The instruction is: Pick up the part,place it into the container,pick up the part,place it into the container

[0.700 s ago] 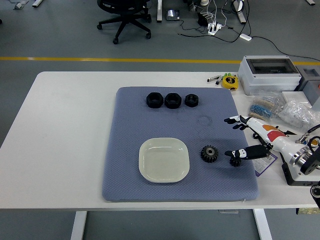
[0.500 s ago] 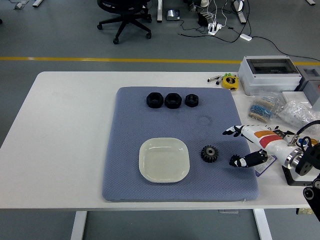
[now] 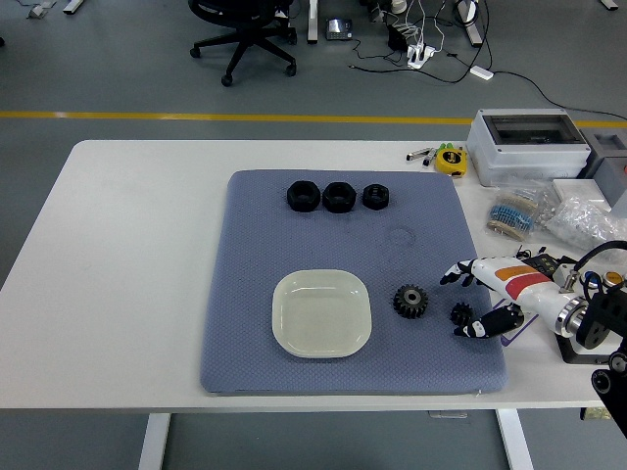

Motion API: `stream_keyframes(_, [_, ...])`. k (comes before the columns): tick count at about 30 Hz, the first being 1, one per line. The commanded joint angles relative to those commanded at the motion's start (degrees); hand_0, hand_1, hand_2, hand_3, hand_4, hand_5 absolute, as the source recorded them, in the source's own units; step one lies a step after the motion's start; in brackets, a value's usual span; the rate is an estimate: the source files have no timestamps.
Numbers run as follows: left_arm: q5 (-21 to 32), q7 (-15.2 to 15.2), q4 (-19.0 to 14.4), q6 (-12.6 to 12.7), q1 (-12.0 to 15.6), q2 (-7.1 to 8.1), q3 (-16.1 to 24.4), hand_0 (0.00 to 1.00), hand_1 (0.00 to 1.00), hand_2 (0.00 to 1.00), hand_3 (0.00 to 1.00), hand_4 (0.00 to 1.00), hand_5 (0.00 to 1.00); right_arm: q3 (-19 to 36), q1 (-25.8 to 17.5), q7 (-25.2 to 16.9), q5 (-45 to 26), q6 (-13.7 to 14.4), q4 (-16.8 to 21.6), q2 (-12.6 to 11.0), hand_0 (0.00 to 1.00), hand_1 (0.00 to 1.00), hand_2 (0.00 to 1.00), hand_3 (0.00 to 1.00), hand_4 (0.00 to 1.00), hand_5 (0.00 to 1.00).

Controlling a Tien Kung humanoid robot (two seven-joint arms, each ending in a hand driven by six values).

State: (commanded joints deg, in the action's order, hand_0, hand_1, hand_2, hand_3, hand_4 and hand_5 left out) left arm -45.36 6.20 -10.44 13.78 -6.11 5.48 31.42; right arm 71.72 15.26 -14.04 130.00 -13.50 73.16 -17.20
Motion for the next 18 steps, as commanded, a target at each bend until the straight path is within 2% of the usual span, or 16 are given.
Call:
stream_keyframes(4, [-0.22,0.07,0.00,-0.02,0.19,0.05,0.19,0.700,0.669,0.677,0.567,0.652,0.590,-0.38,-0.15,0.14,0.00,0.11,-0.59,-0.04,0.544,0.559,0.623,0.615,0.890,0.116])
stream_keyframes(5, [-0.37,0.10,0.01,-0.03,0.23,0.05,0.28,0.699,0.669,0.679,0.566,0.651,0.590,-0.40,-0.16,0.29,0.00,0.10,-0.65,-0.02,0.481,0.495,0.533,0.526,0.713,0.039])
stream_keyframes(10, [-0.97,0.23,0.01,-0.06,0.45,0.06,0.66,0.699,0.669,0.679,0.566,0.651,0.590,-0.40,-0.10,0.82,0.00,0.02,-0.91,0.00,0.481,0.495,0.533,0.526,0.713,0.039])
stream_keyframes(11, [-1.09,0.25,0.01,-0.06,0.49,0.06,0.75,0.700,0.669,0.678,0.566,0.652,0.589,-0.40,-0.09,0.87,0.00,0.02,-1.01,-0.02,0.454,0.465,0.510,0.497,0.617,0.027])
stream_keyframes(18, [-1.80,0.40,0.00,-0.10,0.65,0.01,1.19,0.699,0.671,0.678,0.566,0.650,0.588,-0.36,-0.26,1.08,0.00,-0.04,-1.73,-0.08,0.440,0.454,0.498,0.493,0.602,0.025])
